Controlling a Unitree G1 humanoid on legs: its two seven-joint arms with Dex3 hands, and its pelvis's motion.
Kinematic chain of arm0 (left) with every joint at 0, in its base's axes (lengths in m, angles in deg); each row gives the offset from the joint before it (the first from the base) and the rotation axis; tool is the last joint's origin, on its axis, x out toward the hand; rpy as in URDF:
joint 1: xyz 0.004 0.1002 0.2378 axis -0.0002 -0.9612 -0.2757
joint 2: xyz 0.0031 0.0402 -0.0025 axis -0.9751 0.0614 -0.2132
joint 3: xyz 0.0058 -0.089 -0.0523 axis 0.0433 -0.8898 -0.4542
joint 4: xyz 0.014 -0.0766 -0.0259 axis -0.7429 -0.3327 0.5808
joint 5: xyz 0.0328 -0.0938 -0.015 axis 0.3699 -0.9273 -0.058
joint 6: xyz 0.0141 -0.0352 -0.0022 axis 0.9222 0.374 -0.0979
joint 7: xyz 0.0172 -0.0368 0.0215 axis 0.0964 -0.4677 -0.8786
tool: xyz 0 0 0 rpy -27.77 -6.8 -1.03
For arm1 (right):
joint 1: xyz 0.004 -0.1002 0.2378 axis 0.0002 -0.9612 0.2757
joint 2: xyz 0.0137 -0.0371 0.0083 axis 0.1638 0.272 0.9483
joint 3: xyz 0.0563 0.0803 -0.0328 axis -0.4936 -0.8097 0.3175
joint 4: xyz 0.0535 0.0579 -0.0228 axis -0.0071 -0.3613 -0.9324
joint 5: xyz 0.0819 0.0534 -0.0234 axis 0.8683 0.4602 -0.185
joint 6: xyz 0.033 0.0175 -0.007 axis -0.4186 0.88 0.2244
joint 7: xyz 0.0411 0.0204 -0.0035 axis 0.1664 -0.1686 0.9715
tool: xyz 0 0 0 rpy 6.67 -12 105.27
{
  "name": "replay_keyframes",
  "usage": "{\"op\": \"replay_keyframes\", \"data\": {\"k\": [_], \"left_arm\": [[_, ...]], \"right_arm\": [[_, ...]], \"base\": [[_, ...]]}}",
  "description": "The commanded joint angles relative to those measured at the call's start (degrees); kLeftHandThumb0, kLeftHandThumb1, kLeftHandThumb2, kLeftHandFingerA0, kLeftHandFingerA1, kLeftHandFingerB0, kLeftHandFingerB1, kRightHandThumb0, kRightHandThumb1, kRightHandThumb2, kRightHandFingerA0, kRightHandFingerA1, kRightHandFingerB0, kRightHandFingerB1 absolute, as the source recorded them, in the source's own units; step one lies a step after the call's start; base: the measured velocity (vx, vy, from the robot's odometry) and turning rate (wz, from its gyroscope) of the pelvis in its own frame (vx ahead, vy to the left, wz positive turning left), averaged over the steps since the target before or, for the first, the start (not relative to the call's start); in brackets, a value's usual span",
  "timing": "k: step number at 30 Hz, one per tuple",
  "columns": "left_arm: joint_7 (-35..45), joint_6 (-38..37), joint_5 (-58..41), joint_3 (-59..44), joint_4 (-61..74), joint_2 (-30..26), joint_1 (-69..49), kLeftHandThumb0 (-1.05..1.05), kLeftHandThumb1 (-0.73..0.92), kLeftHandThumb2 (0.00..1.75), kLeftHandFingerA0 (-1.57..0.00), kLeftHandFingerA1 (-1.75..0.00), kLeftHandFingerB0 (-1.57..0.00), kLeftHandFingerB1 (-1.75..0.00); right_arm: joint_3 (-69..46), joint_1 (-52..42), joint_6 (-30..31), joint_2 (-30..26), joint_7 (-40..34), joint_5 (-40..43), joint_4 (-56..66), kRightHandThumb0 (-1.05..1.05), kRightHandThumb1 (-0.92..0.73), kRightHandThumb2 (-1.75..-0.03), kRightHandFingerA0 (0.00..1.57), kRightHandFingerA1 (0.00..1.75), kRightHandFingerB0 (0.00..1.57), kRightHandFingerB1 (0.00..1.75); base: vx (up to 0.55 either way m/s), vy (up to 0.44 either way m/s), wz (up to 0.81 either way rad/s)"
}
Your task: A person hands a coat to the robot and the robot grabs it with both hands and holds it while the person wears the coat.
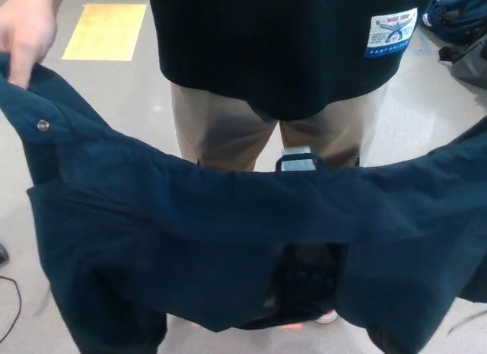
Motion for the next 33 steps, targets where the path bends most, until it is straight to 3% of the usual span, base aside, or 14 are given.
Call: {"op": "replay_keyframes", "data": {"k": [1,8,9,11,12,15,19,20,21,23,27,31,32,33], "left_arm": [[-32.93,-17.21,15.20,8.07,-3.37,-5.57,3.35,-0.33,0.73,0.62,-0.89,-0.46,-0.70,-0.41],[-36.42,-19.08,16.04,8.44,0.53,-8.03,2.95,-0.34,0.75,0.64,-0.93,-0.47,-0.79,-0.44],[-36.76,-19.37,16.02,8.22,1.53,-8.47,2.44,-0.35,0.76,0.64,-0.92,-0.47,-0.79,-0.44],[-36.46,-20.94,15.29,6.90,4.94,-9.28,0.74,-0.40,0.80,0.65,-0.89,-0.46,-0.79,-0.44],[-37.10,-22.07,15.75,6.82,6.66,-9.91,0.12,-0.39,0.79,0.65,-0.88,-0.45,-0.78,-0.43],[-39.30,-24.66,17.92,6.07,15.52,-11.69,-3.35,-0.32,0.73,0.63,-0.91,-0.46,-0.77,-0.43],[-45.69,-29.57,22.74,5.45,25.77,-14.44,-5.91,-0.28,0.70,0.62,-0.92,-0.47,-0.80,-0.46],[-45.59,-30.21,22.91,4.83,28.07,-14.67,-6.75,-0.29,0.71,0.62,-0.90,-0.46,-0.79,-0.46],[-45.01,-30.66,22.76,4.15,30.34,-14.82,-7.71,-0.29,0.71,0.62,-0.90,-0.46,-0.79,-0.46],[-43.20,-31.43,23.73,0.48,43.05,-16.30,-12.41,-0.20,0.70,0.61,-0.82,-0.46,-0.80,-0.47],[-40.61,-35.24,24.50,-8.06,61.38,-18.01,-19.05,-0.17,0.66,0.60,-0.90,-0.49,-0.81,-0.49],[-37.26,-38.28,21.97,-13.02,69.12,-16.47,-22.82,-0.27,0.70,0.61,-0.86,-0.49,-0.75,-0.45],[-35.55,-41.41,19.48,-15.13,72.14,-15.03,-23.37,-0.34,0.58,0.92,-0.77,-0.67,-0.60,-0.60],[-34.83,-42.39,18.63,-16.35,73.99,-14.39,-23.65,-0.39,0.56,0.92,-0.76,-0.67,-0.56,-0.58]], "right_arm": [[5.26,1.73,-14.30,-6.20,-23.86,-12.34,2.41,-0.07,-0.83,-0.64,0.70,1.07,0.72,0.56],[2.32,-1.15,-18.94,-9.68,-21.62,-9.70,6.46,-0.05,-0.79,-0.63,0.58,1.36,0.61,0.75],[1.92,-1.95,-20.46,-10.37,-21.47,-9.38,7.28,-0.06,-0.80,-0.60,0.56,1.38,0.56,0.86],[0.53,-4.78,-23.44,-12.55,-18.92,-7.94,11.51,-0.03,-0.78,-0.63,0.60,1.35,0.54,0.83],[-0.10,-6.37,-25.25,-13.71,-18.67,-7.64,13.94,-0.03,-0.80,-0.64,0.76,1.17,0.56,0.77],[-1.90,-11.05,-30.00,-16.40,-23.05,-9.22,21.80,0.00,-0.79,-0.63,0.67,1.21,0.63,0.73],[-5.17,-17.67,-32.29,-18.71,-27.29,-11.95,34.01,-0.04,-0.83,-0.64,0.76,1.09,0.67,0.67],[-5.98,-18.95,-33.36,-18.91,-27.15,-11.67,36.20,-0.02,-0.83,-0.64,0.86,0.87,0.68,0.65],[-6.83,-20.20,-34.52,-19.01,-26.49,-11.05,38.26,-0.02,-0.83,-0.64,0.86,0.87,0.68,0.65],[-10.30,-24.96,-37.92,-19.30,-26.04,-10.81,47.67,0.00,-0.80,-0.63,0.97,0.66,0.70,0.64],[-17.56,-33.63,-39.29,-17.96,-22.52,-9.59,65.83,0.05,-0.78,-0.63,0.99,0.68,0.72,0.62],[-21.90,-37.31,-40.58,-16.25,-20.97,-8.63,73.71,-0.20,-0.73,-0.61,0.94,0.61,0.55,0.46],[-24.48,-38.17,-42.32,-15.77,-20.77,-8.54,76.95,-0.29,-0.67,-0.59,0.91,0.58,0.44,0.40],[-26.03,-38.48,-43.39,-15.41,-20.96,-8.74,78.53,-0.34,-0.65,-0.59,0.89,0.57,0.43,0.39]], "base": [[0.00,0.000,0.00],[0.00,0.000,0.00],[0.00,0.000,0.00],[0.00,0.000,0.00],[0.00,0.000,0.00],[0.00,0.000,0.00],[0.00,0.000,0.00],[0.00,0.000,0.00],[0.00,0.000,0.00],[0.00,0.000,0.00],[0.00,0.000,0.00],[0.00,0.000,0.00],[0.00,0.000,0.00],[0.00,0.000,0.00]]}}
